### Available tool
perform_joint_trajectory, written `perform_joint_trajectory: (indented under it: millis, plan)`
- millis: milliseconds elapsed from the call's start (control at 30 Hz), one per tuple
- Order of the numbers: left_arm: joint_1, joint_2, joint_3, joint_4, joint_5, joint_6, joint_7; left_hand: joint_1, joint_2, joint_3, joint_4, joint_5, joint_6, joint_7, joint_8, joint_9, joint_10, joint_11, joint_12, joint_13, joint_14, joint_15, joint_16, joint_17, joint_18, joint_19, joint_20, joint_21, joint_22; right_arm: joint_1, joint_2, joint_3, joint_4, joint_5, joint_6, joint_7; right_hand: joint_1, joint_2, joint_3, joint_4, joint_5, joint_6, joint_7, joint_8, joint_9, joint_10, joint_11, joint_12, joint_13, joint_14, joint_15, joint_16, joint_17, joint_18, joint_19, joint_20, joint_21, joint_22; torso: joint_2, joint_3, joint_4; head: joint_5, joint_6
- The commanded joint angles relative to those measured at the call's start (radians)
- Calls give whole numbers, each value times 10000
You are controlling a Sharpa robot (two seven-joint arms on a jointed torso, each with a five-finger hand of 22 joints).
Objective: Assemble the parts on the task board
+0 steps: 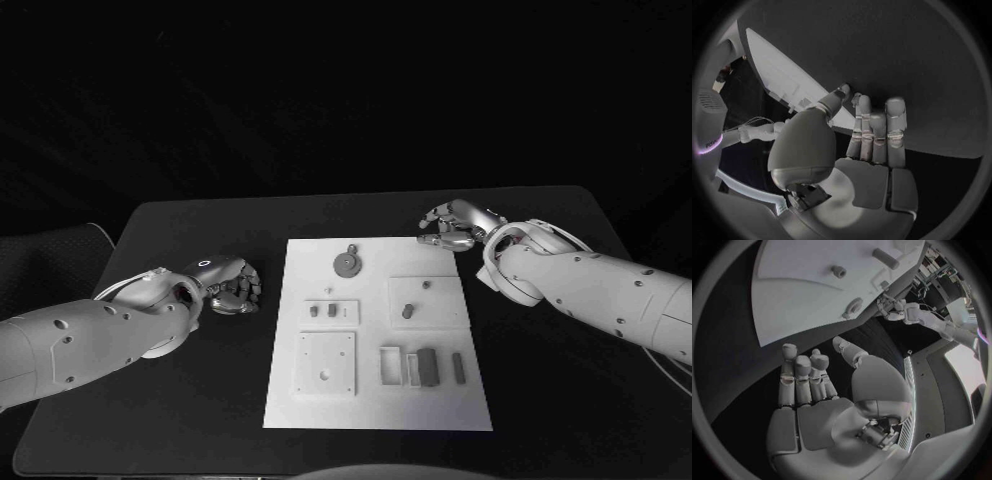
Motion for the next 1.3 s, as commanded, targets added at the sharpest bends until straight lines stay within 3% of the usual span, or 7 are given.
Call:
perform_joint_trajectory:
  millis: [33,600,833,900,933,1300]
  plan:
    - [-9,-2,-1,16,-19,68,30,87,57,80,-7,-25,45,3,-26,-25,-79,2,143,51,39,-71,83,28,986,17,-100,74,228,-7,5,1,6,-2,10,65,-76,-5,5,37,61,2,75,32,-16,-30,7,43,-14,-21,-73,43,-11,160,20,-66,-40,80,1,-2,4,39,13]
    - [-8,-24,1,2,-40,190,34,143,124,106,-91,2,159,-83,-65,-80,-229,-107,1403,531,130,-176,256,139,951,64,-203,316,220,-11,44,1,-28,-2,43,39,-78,-1,6,39,64,1,75,33,-17,-30,7,43,-16,-21,-73,42,-12,159,19,-66,-41,80,2,-3,5,123,47]
    - [-8,-73,2,-6,-18,68,78,167,181,142,-94,36,168,-90,-73,-87,-282,-116,1533,583,133,-185,261,142,946,60,-215,332,216,-12,57,1,-47,-2,78,-1,-90,1,2,49,64,-1,76,33,-18,-30,8,43,-18,-22,-73,42,-13,160,18,-64,-42,79,3,-4,-3,161,68]
    - [-8,-67,2,-5,-16,52,76,165,190,146,-92,40,171,-92,-74,-88,-286,-118,1557,591,136,-187,264,143,945,62,-217,337,215,-13,50,1,-49,-2,99,-27,-93,1,1,51,64,-1,76,33,-18,-30,8,43,-18,-22,-73,41,-13,160,18,-64,-42,79,0,-4,-1,177,106]
    - [-8,-61,2,-6,-16,58,75,163,192,146,-91,40,172,-92,-73,-88,-288,-118,1562,593,136,-187,264,143,944,62,-217,338,215,-13,46,1,-52,-2,99,-33,-98,2,0,55,64,-1,76,33,-18,-30,9,42,-19,-22,-72,41,-13,160,18,-63,-43,79,-1,-4,1,179,187]
    - [-8,-96,2,-10,-16,130,53,148,177,148,-92,60,188,-100,-75,-92,-310,-127,1653,616,155,-197,279,148,941,73,-228,361,217,-15,39,1,-42,-3,107,-48,-119,11,-1,77,66,-5,77,32,-21,-31,9,41,-22,-24,-71,39,-15,160,16,-61,-46,78,-1,12,-3,217,233]
